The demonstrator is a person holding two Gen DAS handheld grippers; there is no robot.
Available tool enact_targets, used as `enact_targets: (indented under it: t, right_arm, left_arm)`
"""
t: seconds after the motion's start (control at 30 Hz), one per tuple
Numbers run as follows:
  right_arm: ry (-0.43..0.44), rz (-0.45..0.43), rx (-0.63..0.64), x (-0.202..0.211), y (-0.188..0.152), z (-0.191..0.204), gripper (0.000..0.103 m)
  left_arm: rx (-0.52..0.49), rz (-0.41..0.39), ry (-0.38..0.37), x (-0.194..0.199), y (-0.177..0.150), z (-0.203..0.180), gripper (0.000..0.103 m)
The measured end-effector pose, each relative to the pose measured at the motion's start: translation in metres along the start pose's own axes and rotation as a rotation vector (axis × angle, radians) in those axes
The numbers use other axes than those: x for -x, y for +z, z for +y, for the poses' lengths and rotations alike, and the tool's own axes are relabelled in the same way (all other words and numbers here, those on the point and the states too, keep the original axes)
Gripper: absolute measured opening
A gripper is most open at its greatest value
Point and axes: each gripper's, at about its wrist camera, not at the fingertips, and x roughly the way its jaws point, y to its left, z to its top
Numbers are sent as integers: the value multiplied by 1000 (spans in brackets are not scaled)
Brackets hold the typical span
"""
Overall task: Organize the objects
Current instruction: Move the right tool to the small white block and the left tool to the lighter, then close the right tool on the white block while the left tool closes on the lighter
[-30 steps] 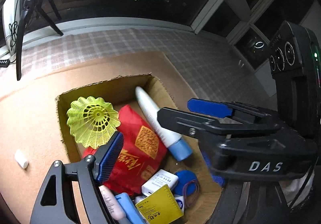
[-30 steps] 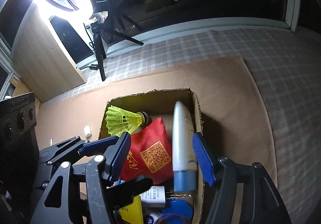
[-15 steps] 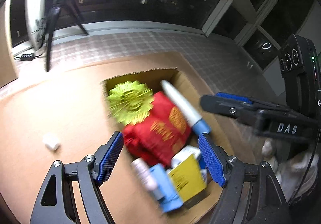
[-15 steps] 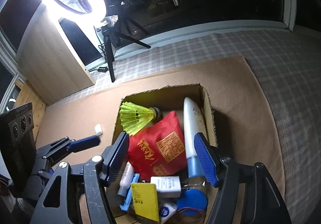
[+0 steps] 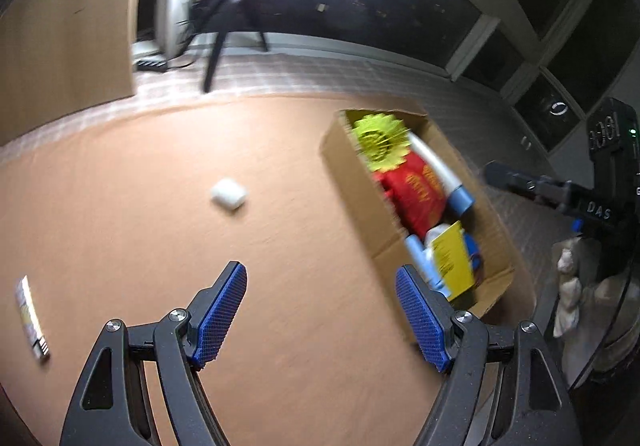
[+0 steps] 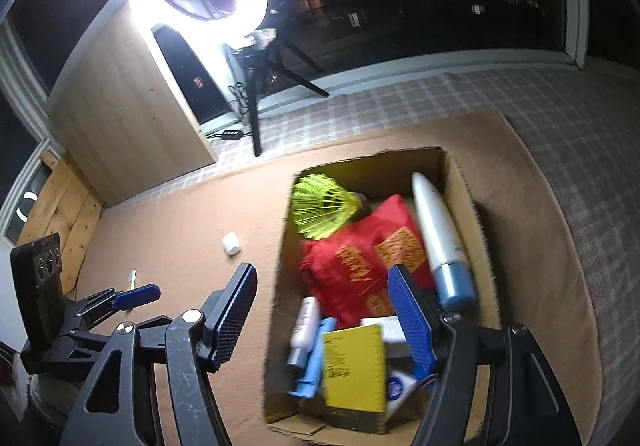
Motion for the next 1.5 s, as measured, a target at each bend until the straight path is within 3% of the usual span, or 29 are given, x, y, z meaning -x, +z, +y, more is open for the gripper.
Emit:
enact_targets:
  t: [0.33, 0.67, 0.93, 1.2, 1.5]
  right_arm:
    - [59, -9, 81, -18, -5, 65, 64]
    - [138, 133, 90, -79, 5, 110, 64]
    - [156, 227, 36, -122, 14, 117, 64]
    - [118, 268, -28, -168, 29, 106, 63]
    - [96, 334, 13, -217, 39, 113, 51]
  left_arm:
    - [116, -21, 91, 50, -41, 83, 80]
    - [259, -39, 210, 88, -70, 168, 80]
    - [352, -20, 236, 88, -74, 222, 79]
    - [379, -15, 207, 78, -78, 230, 79]
    - [404, -4, 207, 66, -75, 236, 79]
